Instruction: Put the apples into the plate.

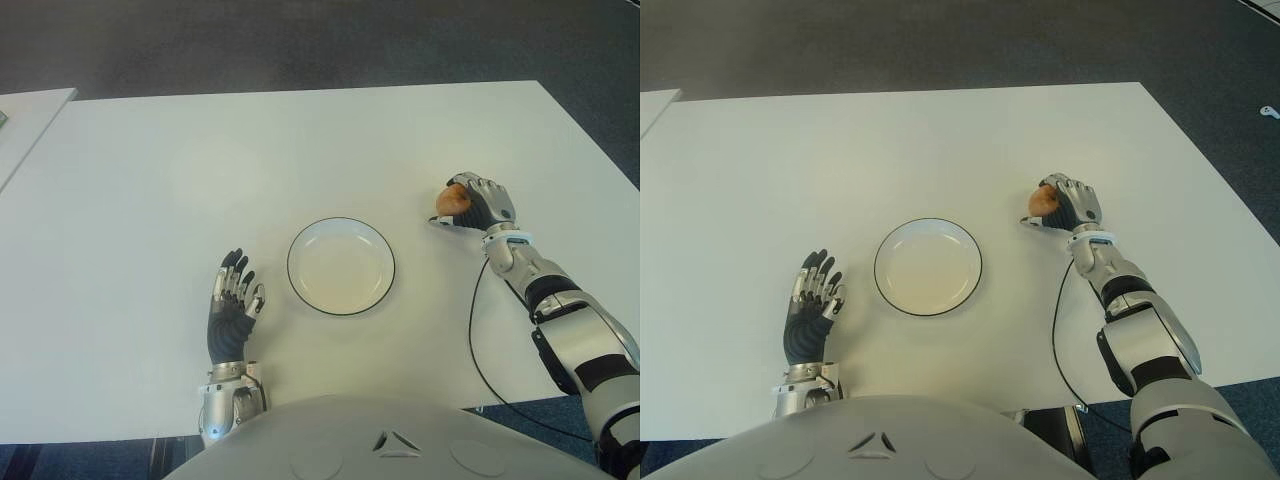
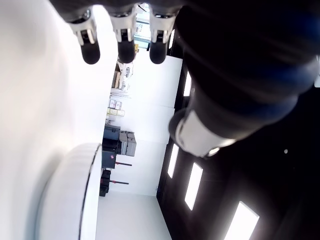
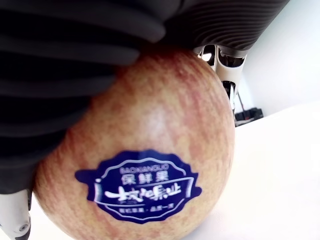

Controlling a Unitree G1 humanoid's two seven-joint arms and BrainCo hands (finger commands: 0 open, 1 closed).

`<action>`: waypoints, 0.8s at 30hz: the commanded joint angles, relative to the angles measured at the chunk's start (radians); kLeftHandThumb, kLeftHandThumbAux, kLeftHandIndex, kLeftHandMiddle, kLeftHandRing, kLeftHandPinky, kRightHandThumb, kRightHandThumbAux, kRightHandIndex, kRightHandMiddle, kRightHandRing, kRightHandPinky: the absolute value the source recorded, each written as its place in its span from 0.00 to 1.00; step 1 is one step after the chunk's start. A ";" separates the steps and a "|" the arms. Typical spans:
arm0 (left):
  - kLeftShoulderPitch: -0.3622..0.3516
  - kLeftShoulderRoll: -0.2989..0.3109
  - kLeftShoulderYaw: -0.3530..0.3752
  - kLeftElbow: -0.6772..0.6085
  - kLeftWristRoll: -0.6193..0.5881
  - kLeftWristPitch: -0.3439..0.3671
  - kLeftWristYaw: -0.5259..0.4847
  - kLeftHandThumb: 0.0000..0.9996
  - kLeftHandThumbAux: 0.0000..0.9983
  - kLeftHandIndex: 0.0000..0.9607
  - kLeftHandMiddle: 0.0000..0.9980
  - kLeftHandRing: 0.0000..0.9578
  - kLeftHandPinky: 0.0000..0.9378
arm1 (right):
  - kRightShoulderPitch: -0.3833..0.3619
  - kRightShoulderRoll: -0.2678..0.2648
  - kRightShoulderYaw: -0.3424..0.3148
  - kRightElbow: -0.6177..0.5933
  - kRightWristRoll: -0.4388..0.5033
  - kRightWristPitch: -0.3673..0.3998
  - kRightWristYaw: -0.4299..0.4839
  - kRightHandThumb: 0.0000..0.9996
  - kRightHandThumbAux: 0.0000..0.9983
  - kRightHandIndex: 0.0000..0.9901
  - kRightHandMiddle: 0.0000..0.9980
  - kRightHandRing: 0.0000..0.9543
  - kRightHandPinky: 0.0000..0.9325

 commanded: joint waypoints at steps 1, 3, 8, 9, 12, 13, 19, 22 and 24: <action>0.029 -0.032 -0.002 0.002 -0.002 0.025 0.014 0.12 0.84 0.00 0.00 0.00 0.00 | 0.015 0.020 0.003 0.021 -0.001 0.029 0.029 0.98 0.66 0.39 0.50 0.56 0.63; 0.028 -0.032 -0.002 0.002 -0.010 0.028 0.011 0.12 0.82 0.00 0.00 0.00 0.00 | 0.013 0.021 0.005 0.022 -0.004 0.039 0.032 0.96 0.66 0.38 0.49 0.56 0.75; 0.028 -0.033 0.000 -0.002 -0.003 0.033 0.019 0.14 0.80 0.00 0.00 0.00 0.00 | 0.008 0.022 0.015 0.020 -0.015 0.073 0.044 0.92 0.67 0.39 0.51 0.67 0.85; 0.027 -0.033 0.001 -0.002 0.003 0.034 0.024 0.15 0.79 0.00 0.00 0.00 0.00 | 0.006 0.022 0.018 0.020 -0.019 0.082 0.048 0.89 0.67 0.39 0.52 0.74 0.87; 0.027 -0.032 0.002 -0.002 0.012 0.034 0.030 0.16 0.77 0.00 0.00 0.00 0.00 | 0.001 0.022 0.027 0.018 -0.027 0.104 0.061 0.87 0.68 0.40 0.53 0.84 0.89; 0.028 -0.031 0.001 -0.003 0.013 0.036 0.031 0.16 0.77 0.00 0.00 0.00 0.00 | -0.001 0.021 0.032 0.018 -0.030 0.111 0.066 0.86 0.68 0.40 0.53 0.85 0.90; 0.026 -0.029 -0.001 0.001 0.011 0.032 0.032 0.16 0.76 0.00 0.00 0.00 0.00 | -0.008 0.017 0.049 0.012 -0.042 0.129 0.083 0.85 0.68 0.40 0.54 0.89 0.91; 0.024 -0.029 0.000 0.004 0.012 0.025 0.031 0.17 0.77 0.00 0.00 0.00 0.00 | -0.011 0.015 0.051 0.009 -0.039 0.132 0.090 0.85 0.68 0.40 0.54 0.89 0.91; 0.023 -0.029 0.000 0.005 0.012 0.024 0.031 0.17 0.77 0.00 0.00 0.00 0.00 | -0.012 0.015 0.051 0.008 -0.035 0.132 0.099 0.85 0.68 0.40 0.54 0.89 0.90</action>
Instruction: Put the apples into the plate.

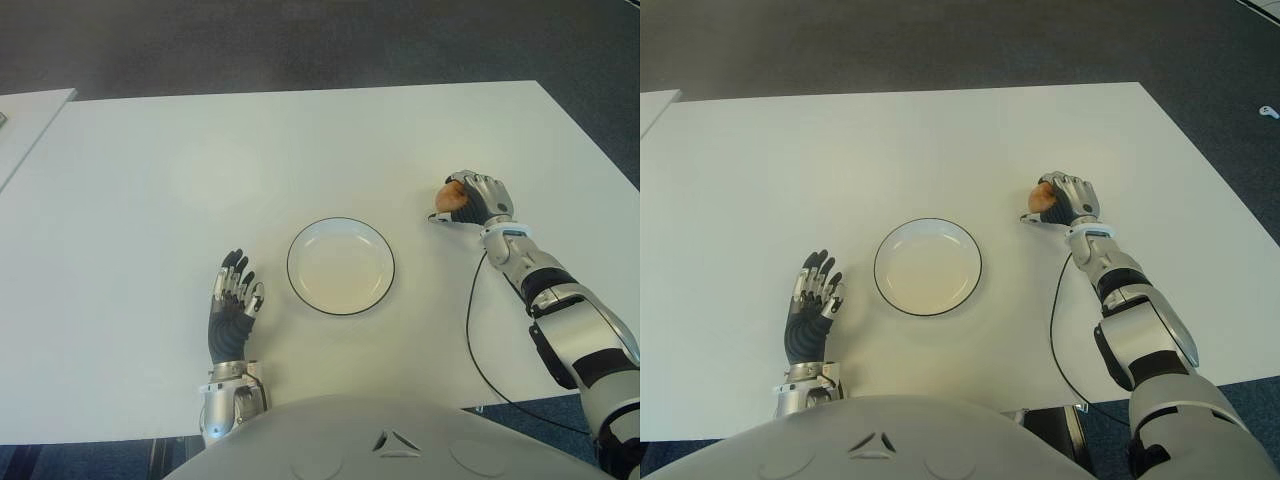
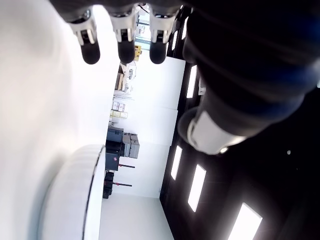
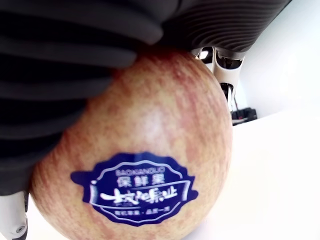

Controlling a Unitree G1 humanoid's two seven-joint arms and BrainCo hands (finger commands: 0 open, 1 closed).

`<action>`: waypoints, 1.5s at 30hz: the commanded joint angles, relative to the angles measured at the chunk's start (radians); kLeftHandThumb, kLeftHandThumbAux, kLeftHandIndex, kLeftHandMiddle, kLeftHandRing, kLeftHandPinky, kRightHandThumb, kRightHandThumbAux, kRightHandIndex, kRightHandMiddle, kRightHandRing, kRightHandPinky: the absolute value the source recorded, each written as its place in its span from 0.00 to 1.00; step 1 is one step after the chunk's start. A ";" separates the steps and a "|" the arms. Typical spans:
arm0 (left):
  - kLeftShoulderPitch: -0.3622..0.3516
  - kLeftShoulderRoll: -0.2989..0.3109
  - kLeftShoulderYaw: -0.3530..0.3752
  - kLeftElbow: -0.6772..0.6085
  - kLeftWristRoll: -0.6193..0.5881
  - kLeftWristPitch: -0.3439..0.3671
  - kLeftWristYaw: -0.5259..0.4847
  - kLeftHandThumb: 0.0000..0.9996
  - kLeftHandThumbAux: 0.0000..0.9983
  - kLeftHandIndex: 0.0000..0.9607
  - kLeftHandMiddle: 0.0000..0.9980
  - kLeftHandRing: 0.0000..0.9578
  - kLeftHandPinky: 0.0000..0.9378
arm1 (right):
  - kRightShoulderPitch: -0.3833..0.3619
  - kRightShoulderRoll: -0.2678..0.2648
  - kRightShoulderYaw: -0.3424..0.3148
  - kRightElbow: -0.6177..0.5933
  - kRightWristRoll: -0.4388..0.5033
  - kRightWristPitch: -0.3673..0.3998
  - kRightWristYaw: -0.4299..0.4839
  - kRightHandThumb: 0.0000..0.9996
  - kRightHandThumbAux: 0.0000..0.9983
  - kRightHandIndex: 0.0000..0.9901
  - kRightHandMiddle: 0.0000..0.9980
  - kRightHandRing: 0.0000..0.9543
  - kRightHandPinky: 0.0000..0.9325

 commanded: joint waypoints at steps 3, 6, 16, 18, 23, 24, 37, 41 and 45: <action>0.022 -0.031 0.000 0.009 -0.009 0.012 0.006 0.17 0.78 0.00 0.00 0.00 0.00 | 0.022 0.005 0.013 0.016 -0.008 0.024 0.063 0.85 0.68 0.40 0.54 0.89 0.89; 0.024 -0.031 -0.001 0.005 -0.011 0.016 0.008 0.17 0.78 0.00 0.00 0.00 0.00 | 0.021 0.002 0.010 0.014 -0.004 0.013 0.076 0.85 0.68 0.40 0.54 0.88 0.89; 0.034 -0.027 -0.006 -0.007 0.006 0.023 0.011 0.16 0.79 0.00 0.00 0.00 0.00 | 0.020 -0.002 0.003 0.013 0.003 -0.001 0.092 0.85 0.68 0.40 0.54 0.88 0.88; 0.035 -0.026 -0.007 -0.005 0.005 0.018 0.008 0.15 0.80 0.00 0.00 0.00 0.00 | 0.020 -0.002 0.001 0.013 0.006 -0.004 0.096 0.85 0.68 0.40 0.54 0.88 0.88; 0.032 -0.027 -0.008 -0.001 -0.012 0.013 0.001 0.13 0.82 0.00 0.00 0.00 0.00 | 0.021 -0.003 0.000 0.012 0.007 -0.006 0.100 0.85 0.68 0.40 0.54 0.88 0.88; 0.032 -0.028 -0.010 -0.001 -0.021 0.012 -0.003 0.13 0.82 0.00 0.00 0.00 0.00 | 0.020 -0.004 0.002 0.012 0.005 -0.004 0.101 0.85 0.68 0.40 0.54 0.88 0.88; 0.028 -0.028 -0.007 0.002 0.001 0.001 0.010 0.14 0.80 0.00 0.00 0.00 0.00 | 0.016 -0.002 0.002 0.013 0.006 0.010 0.110 0.85 0.68 0.40 0.54 0.88 0.88; 0.030 -0.026 -0.009 0.000 0.005 0.003 0.009 0.14 0.80 0.00 0.00 0.00 0.00 | 0.018 -0.004 0.000 0.012 0.008 0.002 0.111 0.85 0.68 0.40 0.54 0.88 0.87; 0.035 -0.026 -0.007 -0.004 0.023 0.011 0.021 0.14 0.80 0.00 0.00 0.00 0.00 | 0.017 -0.006 0.002 0.012 0.005 -0.003 0.109 0.85 0.68 0.40 0.54 0.88 0.88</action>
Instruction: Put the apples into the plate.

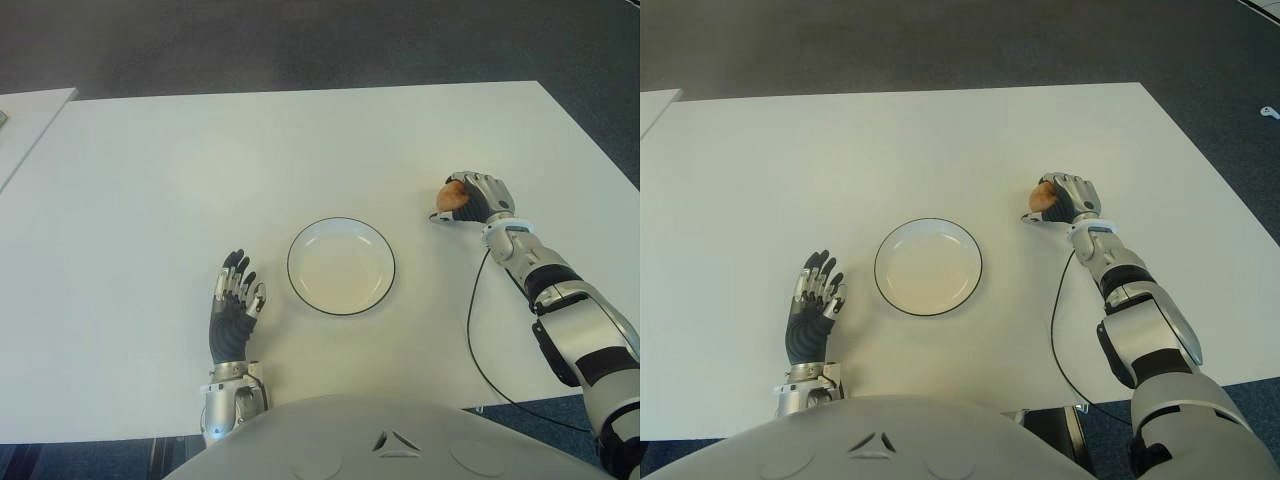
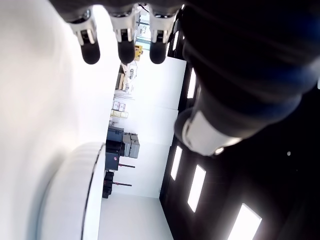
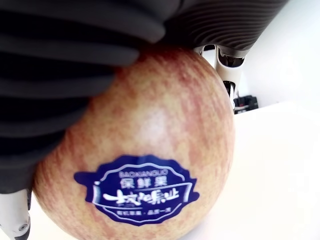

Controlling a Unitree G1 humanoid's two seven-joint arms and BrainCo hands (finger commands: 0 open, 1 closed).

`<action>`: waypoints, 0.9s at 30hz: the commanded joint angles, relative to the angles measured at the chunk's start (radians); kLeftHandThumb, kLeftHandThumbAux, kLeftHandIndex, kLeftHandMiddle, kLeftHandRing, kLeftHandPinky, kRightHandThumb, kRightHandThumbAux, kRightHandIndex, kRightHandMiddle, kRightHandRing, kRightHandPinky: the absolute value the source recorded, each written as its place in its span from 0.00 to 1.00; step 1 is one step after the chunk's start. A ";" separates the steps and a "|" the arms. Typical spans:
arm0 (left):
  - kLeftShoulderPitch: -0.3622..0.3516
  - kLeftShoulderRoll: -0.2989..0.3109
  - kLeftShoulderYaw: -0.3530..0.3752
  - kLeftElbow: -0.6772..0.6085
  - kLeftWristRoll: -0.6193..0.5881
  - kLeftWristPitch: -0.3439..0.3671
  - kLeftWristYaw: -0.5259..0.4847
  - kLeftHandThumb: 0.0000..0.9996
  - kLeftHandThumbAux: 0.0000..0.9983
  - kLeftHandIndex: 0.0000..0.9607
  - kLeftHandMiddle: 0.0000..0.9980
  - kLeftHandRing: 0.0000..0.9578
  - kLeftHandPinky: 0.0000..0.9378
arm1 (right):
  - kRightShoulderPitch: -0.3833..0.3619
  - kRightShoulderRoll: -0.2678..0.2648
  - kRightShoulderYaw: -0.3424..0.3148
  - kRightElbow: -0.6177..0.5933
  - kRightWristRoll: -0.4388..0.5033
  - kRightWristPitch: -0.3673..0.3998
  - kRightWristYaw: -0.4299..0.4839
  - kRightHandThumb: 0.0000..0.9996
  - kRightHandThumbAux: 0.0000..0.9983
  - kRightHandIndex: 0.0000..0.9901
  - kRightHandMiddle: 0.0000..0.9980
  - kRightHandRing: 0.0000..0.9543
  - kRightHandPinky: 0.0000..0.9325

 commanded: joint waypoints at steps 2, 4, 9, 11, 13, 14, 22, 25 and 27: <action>0.029 -0.027 0.005 0.004 0.039 0.002 0.026 0.14 0.80 0.00 0.00 0.00 0.00 | 0.025 0.008 0.012 0.019 -0.011 0.010 0.029 0.85 0.68 0.40 0.54 0.88 0.88; 0.028 -0.027 0.005 0.005 0.052 -0.001 0.033 0.14 0.80 0.00 0.00 0.00 0.00 | 0.025 0.007 0.012 0.018 -0.012 0.010 0.026 0.85 0.68 0.40 0.54 0.88 0.88; 0.025 -0.026 0.000 0.007 0.033 0.006 0.027 0.13 0.80 0.00 0.00 0.00 0.00 | 0.019 0.007 0.009 0.019 -0.008 0.009 0.027 0.85 0.68 0.40 0.54 0.88 0.87; 0.020 -0.024 0.002 0.018 0.021 0.001 0.021 0.13 0.80 0.00 0.00 0.00 0.00 | 0.010 0.005 0.002 0.017 -0.002 0.004 0.033 0.85 0.68 0.40 0.54 0.88 0.86; 0.015 -0.023 0.004 0.029 0.008 -0.007 0.014 0.13 0.81 0.00 0.00 0.00 0.00 | -0.002 0.002 -0.008 0.013 0.009 -0.005 0.044 0.85 0.68 0.40 0.54 0.88 0.86; 0.013 -0.023 0.003 0.032 0.002 -0.011 0.010 0.13 0.81 0.00 0.00 0.00 0.00 | -0.008 0.000 -0.014 0.008 0.016 -0.012 0.050 0.85 0.68 0.40 0.54 0.88 0.86; 0.002 -0.019 0.004 0.067 0.025 -0.048 0.018 0.13 0.81 0.00 0.00 0.00 0.00 | -0.010 -0.022 -0.048 -0.080 0.032 -0.043 0.045 0.85 0.68 0.40 0.54 0.88 0.87; 0.000 -0.017 0.005 0.075 0.024 -0.055 0.017 0.13 0.81 0.00 0.00 0.00 0.00 | -0.003 -0.026 -0.061 -0.120 0.033 -0.042 0.037 0.86 0.68 0.40 0.54 0.89 0.87; 0.001 -0.017 0.003 0.076 0.011 -0.052 0.011 0.13 0.81 0.00 0.00 0.00 0.00 | 0.002 -0.029 -0.068 -0.144 0.032 -0.043 0.030 0.86 0.68 0.40 0.54 0.89 0.88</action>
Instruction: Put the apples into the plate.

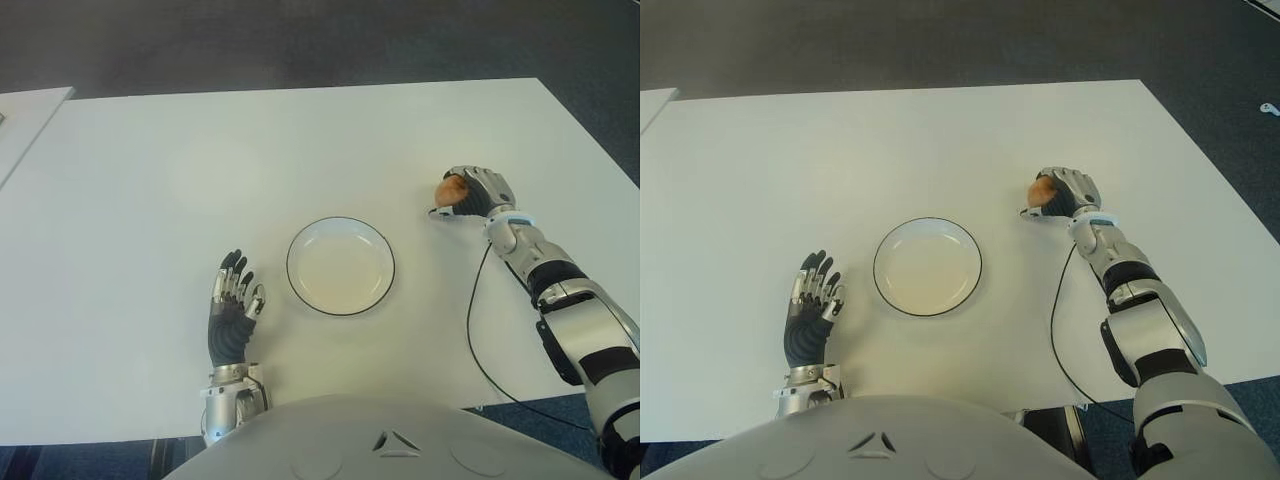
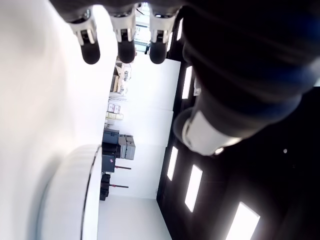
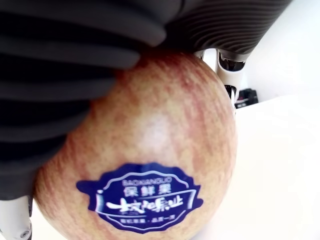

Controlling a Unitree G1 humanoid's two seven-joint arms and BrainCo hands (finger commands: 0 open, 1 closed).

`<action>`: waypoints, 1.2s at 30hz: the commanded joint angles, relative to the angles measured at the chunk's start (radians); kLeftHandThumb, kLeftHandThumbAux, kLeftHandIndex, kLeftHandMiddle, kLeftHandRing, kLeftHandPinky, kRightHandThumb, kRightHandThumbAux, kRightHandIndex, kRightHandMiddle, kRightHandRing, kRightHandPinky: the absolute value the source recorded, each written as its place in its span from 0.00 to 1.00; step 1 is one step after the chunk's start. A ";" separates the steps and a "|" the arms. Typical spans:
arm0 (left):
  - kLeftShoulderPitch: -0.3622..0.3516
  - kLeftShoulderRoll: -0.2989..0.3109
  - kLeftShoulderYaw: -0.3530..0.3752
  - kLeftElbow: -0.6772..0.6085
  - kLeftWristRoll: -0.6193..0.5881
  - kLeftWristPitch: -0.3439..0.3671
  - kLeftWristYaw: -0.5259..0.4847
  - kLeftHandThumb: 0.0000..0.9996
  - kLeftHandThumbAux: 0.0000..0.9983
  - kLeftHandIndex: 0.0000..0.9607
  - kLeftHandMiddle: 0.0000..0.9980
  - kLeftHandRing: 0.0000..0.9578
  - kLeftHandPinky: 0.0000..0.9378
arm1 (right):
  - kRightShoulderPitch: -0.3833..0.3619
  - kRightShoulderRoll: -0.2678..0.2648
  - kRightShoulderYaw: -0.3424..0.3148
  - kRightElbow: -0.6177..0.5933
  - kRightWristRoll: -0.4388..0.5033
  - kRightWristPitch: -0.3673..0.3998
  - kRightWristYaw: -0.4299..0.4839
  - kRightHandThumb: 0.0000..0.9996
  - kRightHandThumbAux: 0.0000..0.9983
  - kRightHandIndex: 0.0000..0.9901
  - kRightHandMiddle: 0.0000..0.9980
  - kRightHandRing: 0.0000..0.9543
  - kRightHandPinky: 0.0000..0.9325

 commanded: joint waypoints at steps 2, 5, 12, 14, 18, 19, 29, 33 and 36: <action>0.003 -0.019 0.002 0.041 -0.024 0.026 -0.013 0.13 0.81 0.00 0.00 0.00 0.00 | 0.010 -0.016 -0.032 -0.097 0.012 -0.011 -0.013 0.86 0.68 0.40 0.54 0.90 0.88; 0.002 -0.021 0.001 0.039 -0.040 0.032 -0.017 0.13 0.81 0.00 0.00 0.00 0.00 | 0.025 -0.025 -0.047 -0.155 0.015 -0.014 -0.006 0.86 0.68 0.40 0.54 0.90 0.89; 0.002 -0.021 0.003 0.030 -0.031 0.046 -0.005 0.13 0.79 0.00 0.00 0.00 0.00 | 0.096 -0.033 -0.097 -0.371 0.035 0.009 0.045 0.86 0.68 0.40 0.54 0.91 0.91; 0.003 -0.021 0.003 0.028 -0.022 0.042 -0.002 0.13 0.79 0.00 0.00 0.00 0.00 | 0.121 -0.030 -0.111 -0.434 0.040 0.024 0.065 0.86 0.68 0.40 0.54 0.91 0.90; 0.009 -0.022 0.003 0.020 0.016 0.034 0.011 0.14 0.77 0.00 0.00 0.00 0.00 | 0.174 -0.017 -0.137 -0.572 0.065 0.032 0.120 0.86 0.68 0.40 0.53 0.90 0.89; 0.009 -0.023 0.001 0.019 0.012 0.035 0.008 0.14 0.76 0.00 0.00 0.00 0.00 | 0.187 -0.013 -0.140 -0.605 0.069 0.033 0.135 0.86 0.68 0.40 0.53 0.90 0.89; 0.013 -0.034 0.005 0.004 0.006 0.070 0.023 0.17 0.76 0.00 0.00 0.00 0.00 | 0.267 -0.012 -0.154 -0.835 0.065 0.035 0.263 0.86 0.68 0.40 0.53 0.90 0.91; 0.008 -0.036 0.006 0.008 0.049 0.059 0.045 0.18 0.75 0.00 0.00 0.00 0.00 | 0.288 -0.004 -0.154 -0.883 0.065 0.020 0.291 0.86 0.68 0.40 0.53 0.91 0.91; 0.003 -0.034 -0.001 0.010 0.048 0.058 0.043 0.18 0.74 0.00 0.00 0.00 0.00 | 0.311 0.009 -0.145 -0.938 0.065 0.012 0.314 0.86 0.68 0.40 0.53 0.91 0.91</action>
